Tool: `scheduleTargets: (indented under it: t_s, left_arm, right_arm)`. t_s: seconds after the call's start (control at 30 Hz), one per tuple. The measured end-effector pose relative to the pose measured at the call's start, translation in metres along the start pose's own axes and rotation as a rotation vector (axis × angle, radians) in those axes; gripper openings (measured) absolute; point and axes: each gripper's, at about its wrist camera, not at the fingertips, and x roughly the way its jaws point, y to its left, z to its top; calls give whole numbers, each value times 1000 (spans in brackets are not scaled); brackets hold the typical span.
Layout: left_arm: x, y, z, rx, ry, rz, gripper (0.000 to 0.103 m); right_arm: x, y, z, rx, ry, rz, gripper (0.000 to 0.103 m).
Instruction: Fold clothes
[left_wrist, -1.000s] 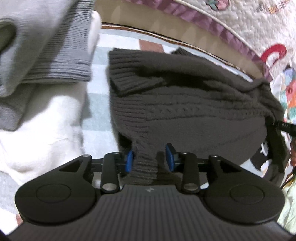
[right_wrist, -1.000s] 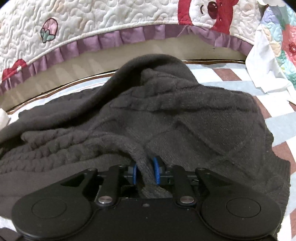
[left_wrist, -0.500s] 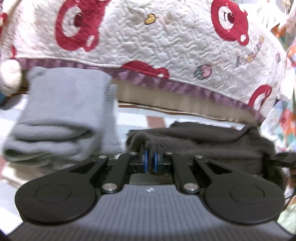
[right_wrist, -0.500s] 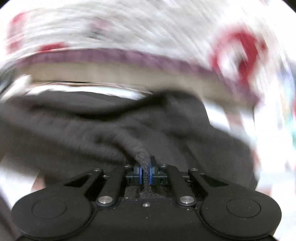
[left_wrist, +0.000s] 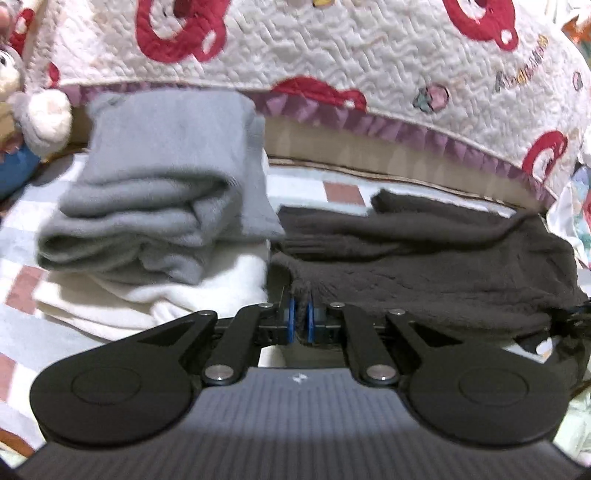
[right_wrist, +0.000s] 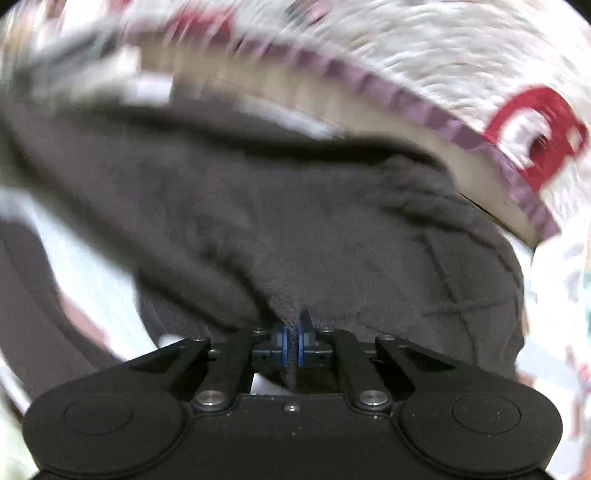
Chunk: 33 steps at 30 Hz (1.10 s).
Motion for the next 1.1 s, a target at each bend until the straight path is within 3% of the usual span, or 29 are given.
scheduleTargets:
  t_s: [0.07, 0.13, 0.2, 0.3, 0.33, 0.43, 0.5, 0.63, 0.73, 0.83, 0.97, 1.03, 1.1]
  left_arm:
    - [-4, -2, -1, 26, 45, 17, 6]
    - [-1, -6, -5, 73, 114, 45, 6]
    - [14, -12, -12, 147, 214, 89, 7]
    - [30, -15, -14, 156, 321, 147, 10]
    - [30, -17, -11, 159, 335, 161, 11]
    - [15, -39, 8, 187, 303, 171, 26]
    - [6, -63, 22, 224, 272, 153, 26]
    - [7, -134, 56, 389, 275, 10, 26]
    - [6, -197, 89, 503, 264, -98, 32]
    - [4, -262, 112, 601, 237, -171, 39]
    - [7, -335, 112, 719, 181, -224, 42]
    - [17, -361, 104, 718, 186, -250, 42]
    - [29, -378, 94, 669, 161, -257, 44]
  right_arm:
    - [-28, -8, 1, 62, -48, 41, 6]
    - [-38, -14, -8, 88, -16, 80, 6]
    - [-18, -10, -24, 103, 71, 106, 6]
    - [6, -9, -39, 236, 107, 145, 14]
    - [8, -10, -40, 271, 110, 161, 16]
    - [-14, -24, -27, 321, 67, 235, 21]
    - [-32, -42, -18, 403, 23, 286, 26]
    - [-62, -87, -1, 554, -17, 281, 28]
    - [-82, -123, 22, 591, 45, 259, 36]
    - [-93, -152, 42, 616, 135, 271, 39]
    - [-95, -185, 60, 701, 278, 278, 39]
    - [-94, -197, 66, 756, 310, 293, 40]
    - [-92, -201, 72, 749, 283, 331, 49]
